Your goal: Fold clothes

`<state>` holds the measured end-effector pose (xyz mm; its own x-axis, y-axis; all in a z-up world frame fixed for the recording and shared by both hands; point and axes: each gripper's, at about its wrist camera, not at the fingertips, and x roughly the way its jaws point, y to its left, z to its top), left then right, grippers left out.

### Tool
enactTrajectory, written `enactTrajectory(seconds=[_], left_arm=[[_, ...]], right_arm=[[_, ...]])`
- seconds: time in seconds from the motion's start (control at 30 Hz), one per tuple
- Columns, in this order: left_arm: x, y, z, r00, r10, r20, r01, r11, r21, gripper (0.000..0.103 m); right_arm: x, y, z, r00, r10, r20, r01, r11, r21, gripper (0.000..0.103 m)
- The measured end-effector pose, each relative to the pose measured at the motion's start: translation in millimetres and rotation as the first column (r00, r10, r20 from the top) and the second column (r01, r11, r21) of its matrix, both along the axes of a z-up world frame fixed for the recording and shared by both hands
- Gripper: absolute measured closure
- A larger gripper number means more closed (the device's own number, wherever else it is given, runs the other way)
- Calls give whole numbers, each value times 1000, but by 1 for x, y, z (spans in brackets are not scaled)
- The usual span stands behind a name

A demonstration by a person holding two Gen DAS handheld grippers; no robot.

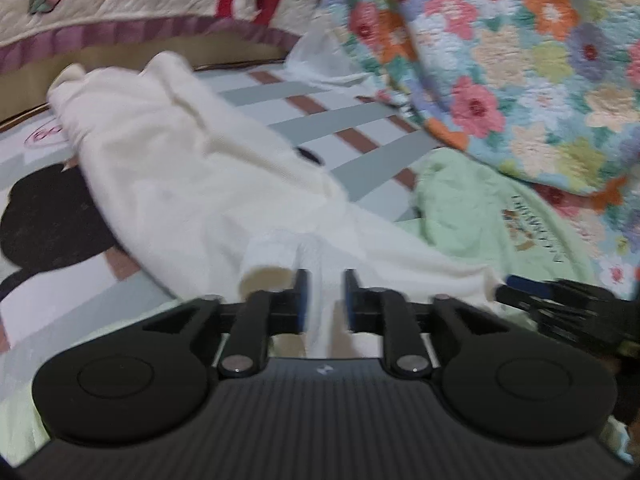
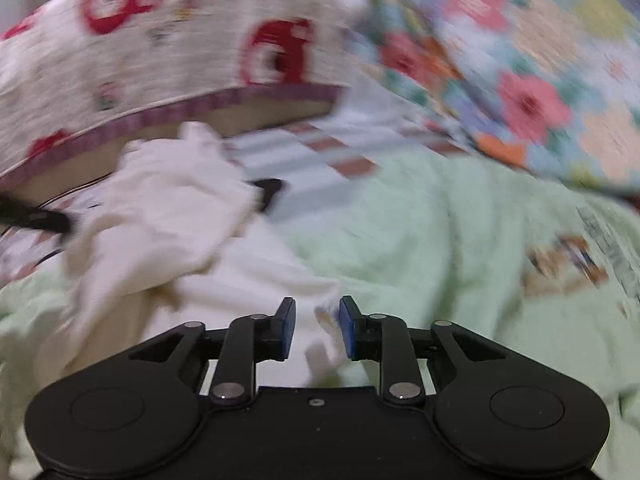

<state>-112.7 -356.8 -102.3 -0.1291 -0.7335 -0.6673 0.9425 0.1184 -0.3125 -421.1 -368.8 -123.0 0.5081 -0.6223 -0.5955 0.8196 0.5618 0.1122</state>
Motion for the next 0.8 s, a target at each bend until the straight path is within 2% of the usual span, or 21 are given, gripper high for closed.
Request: enactTrajectory(seconds=[0.07,0.13,0.23,0.33,0.47,0.53,0.63,0.7,0.8], left_arm=[[4,1,-4,999,36,20,-36,999,3,66],[8,2,-7,997,71,32,-72,997,3,55],[18,2,-10,993,114,8,-114,993,0,50],[26,-2,-14,989,145,-25,-145,989,-21,54],[25,-14,-22,992,119,-30,-120,992,-31,54],[18,-18,-26,997,79,1,-79,997,-11,98],[-4,-15,-18,992,14,126,-13,1000,-4,99],[-13,-15,-7,986,5,164,-6,1000,4,99],[-7,-10,14,997,31,65,-31,1000,1,99]], right_arm=[[6,2,0,997,64,34,-65,997,36,69],[12,4,-3,992,116,49,-119,991,62,70],[28,8,-9,986,166,16,-167,984,65,70],[41,5,-17,977,210,36,-213,972,103,70],[62,0,-23,969,248,9,-247,960,132,70],[67,-3,-24,968,252,16,-252,957,147,70],[69,-6,-27,971,241,5,-239,958,156,70],[67,-10,-29,975,223,-4,-220,960,173,70],[60,-20,-31,978,207,4,-202,949,242,68]])
